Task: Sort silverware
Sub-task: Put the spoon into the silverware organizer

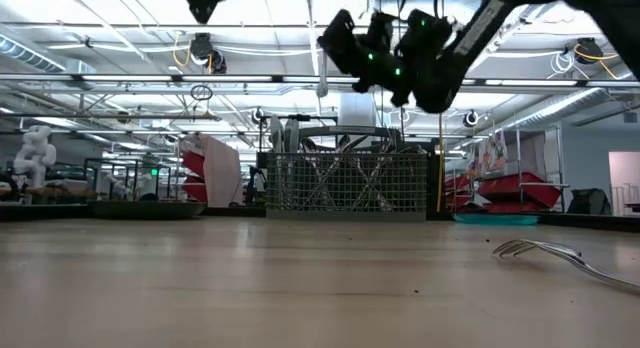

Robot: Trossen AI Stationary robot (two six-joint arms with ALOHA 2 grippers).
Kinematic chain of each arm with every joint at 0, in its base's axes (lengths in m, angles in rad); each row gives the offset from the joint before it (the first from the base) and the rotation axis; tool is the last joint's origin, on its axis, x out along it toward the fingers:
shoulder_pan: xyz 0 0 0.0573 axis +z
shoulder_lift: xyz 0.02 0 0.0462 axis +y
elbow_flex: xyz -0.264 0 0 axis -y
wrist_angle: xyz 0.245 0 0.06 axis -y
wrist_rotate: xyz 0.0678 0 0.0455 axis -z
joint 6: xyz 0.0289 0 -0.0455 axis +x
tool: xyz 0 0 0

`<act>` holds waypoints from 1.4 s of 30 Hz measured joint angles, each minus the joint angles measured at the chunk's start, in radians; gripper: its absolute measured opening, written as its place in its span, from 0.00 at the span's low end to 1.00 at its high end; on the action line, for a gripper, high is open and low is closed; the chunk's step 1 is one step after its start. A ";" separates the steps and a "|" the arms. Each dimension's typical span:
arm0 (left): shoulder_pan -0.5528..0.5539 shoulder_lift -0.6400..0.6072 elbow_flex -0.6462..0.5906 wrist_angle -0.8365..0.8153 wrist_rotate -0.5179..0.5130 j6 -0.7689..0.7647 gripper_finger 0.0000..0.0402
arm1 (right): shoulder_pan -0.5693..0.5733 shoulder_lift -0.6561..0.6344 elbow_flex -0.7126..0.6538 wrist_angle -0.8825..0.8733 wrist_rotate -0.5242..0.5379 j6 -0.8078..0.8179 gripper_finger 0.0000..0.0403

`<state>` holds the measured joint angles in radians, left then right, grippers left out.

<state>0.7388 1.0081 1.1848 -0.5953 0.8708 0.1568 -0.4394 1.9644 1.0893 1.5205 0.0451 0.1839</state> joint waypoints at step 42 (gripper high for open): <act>-0.052 -0.158 -0.482 0.774 -0.410 -0.465 0.60 | 0.172 -0.195 -0.201 -0.031 0.325 -0.415 0.00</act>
<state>0.6864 0.8503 0.7029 0.1790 0.4610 -0.3080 -0.2672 1.7694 0.8887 1.4897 0.3701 -0.2314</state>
